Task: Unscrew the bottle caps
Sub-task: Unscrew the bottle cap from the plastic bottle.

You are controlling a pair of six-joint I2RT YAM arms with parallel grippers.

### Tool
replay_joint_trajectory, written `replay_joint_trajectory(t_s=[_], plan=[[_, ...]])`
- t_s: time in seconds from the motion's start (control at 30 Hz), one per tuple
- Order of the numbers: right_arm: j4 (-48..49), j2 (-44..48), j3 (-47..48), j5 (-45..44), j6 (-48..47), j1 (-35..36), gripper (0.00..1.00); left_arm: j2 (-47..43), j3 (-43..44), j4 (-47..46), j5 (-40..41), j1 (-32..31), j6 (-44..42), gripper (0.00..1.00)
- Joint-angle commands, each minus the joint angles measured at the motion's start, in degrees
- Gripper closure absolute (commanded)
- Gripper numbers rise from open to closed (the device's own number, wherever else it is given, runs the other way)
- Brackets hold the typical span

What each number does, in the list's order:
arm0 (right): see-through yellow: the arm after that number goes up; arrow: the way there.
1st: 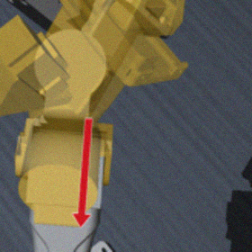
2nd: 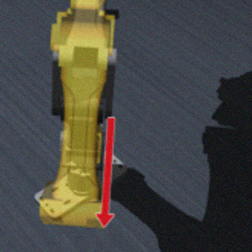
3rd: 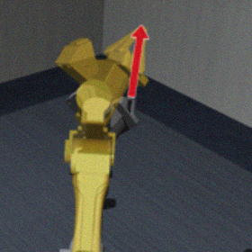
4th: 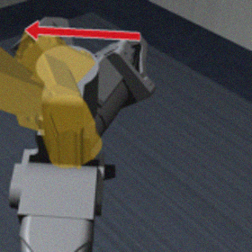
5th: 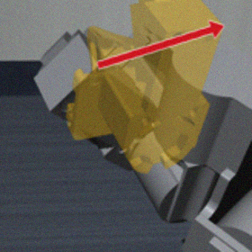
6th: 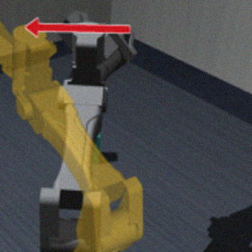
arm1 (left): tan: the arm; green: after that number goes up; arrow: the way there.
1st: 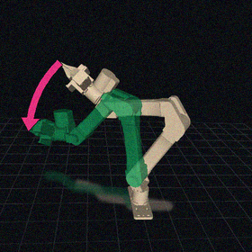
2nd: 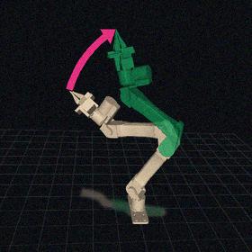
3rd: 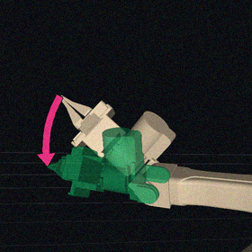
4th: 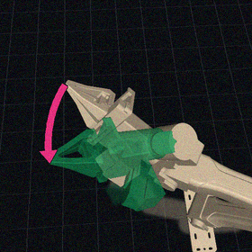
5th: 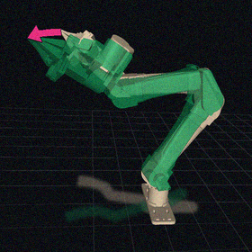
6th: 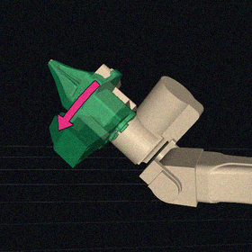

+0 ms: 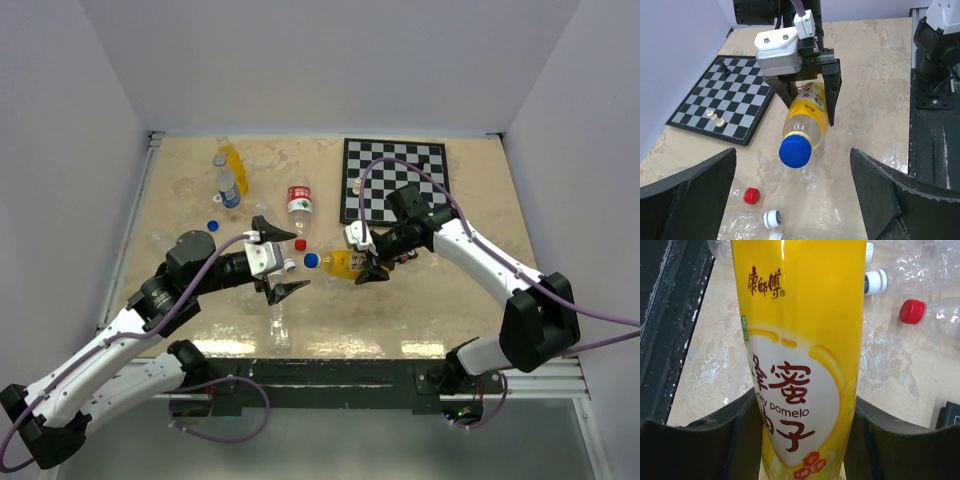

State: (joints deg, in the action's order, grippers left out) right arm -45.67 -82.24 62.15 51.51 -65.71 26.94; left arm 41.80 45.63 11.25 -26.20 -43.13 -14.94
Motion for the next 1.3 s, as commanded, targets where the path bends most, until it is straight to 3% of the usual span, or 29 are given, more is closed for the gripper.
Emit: replay_joint_trajectory(t_s=[0.0,1.27], plan=[[0.76,0.50,1.57,2.28,-1.17,-0.13,1.00,0.82,-0.89,-4.65,-1.93,0.16,-2.38,0.00],[0.67,0.41,1.57,2.20,-1.52,-0.04,1.00,5.66,-2.30,-8.61,-4.04,0.16,-5.19,0.04]])
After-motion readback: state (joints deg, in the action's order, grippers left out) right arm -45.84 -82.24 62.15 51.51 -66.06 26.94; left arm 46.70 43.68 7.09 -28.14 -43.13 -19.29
